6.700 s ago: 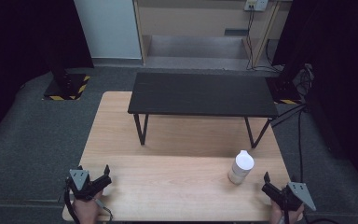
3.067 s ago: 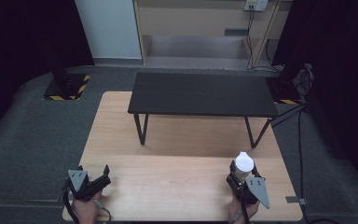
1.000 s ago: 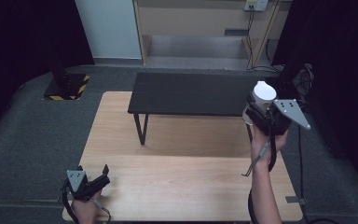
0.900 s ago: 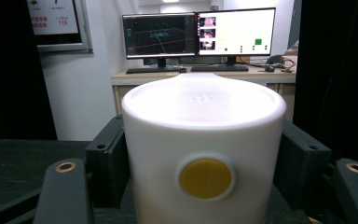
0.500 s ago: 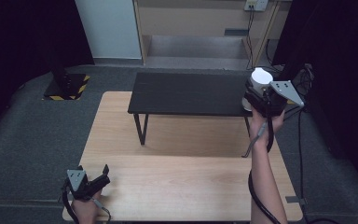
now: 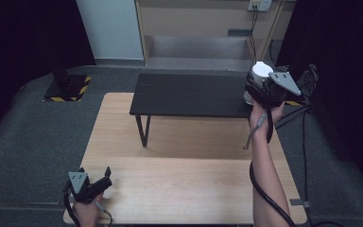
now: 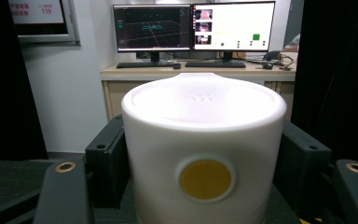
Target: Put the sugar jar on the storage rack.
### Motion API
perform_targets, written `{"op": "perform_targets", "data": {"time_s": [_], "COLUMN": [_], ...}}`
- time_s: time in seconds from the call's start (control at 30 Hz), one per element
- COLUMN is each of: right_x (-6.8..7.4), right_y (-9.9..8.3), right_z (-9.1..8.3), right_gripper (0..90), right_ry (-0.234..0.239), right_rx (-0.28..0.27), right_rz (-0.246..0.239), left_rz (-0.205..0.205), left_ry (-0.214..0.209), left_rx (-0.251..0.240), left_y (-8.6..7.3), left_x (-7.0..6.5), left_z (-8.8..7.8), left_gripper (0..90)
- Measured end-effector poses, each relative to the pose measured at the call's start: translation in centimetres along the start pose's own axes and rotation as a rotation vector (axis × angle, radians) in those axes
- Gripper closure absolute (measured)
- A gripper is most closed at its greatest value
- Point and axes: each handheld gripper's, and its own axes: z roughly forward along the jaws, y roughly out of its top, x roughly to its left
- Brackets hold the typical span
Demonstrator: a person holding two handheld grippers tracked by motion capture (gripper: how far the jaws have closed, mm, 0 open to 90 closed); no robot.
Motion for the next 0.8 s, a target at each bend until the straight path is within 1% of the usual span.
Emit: {"op": "perform_targets", "data": {"time_s": [0.17,0.33,0.43,0.8], "right_x": [0.0,0.1,-0.3,-0.4], "right_y": [-0.1,-0.2,-0.4,-1.2], "right_z": [0.5,0.7,0.7,0.8], "right_gripper": [30.8,30.8,30.8,30.6], "right_ry": [0.004,-0.009,-0.006,-0.004], "right_rx": [0.008,0.020,0.014,-0.015], "right_rz": [-0.005,-0.009,0.005,0.001], "left_rz": [0.000,0.000,0.002,0.009], "left_ry": [-0.001,-0.003,-0.003,-0.002], "left_rx": [-0.001,-0.001,-0.001,0.003], "left_y": [0.0,0.0,0.0,0.0], "left_x": [0.0,0.0,0.0,0.0], "left_z": [0.0,0.0,0.0,0.0], "left_gripper": [0.0,0.0,0.0,0.0]}}
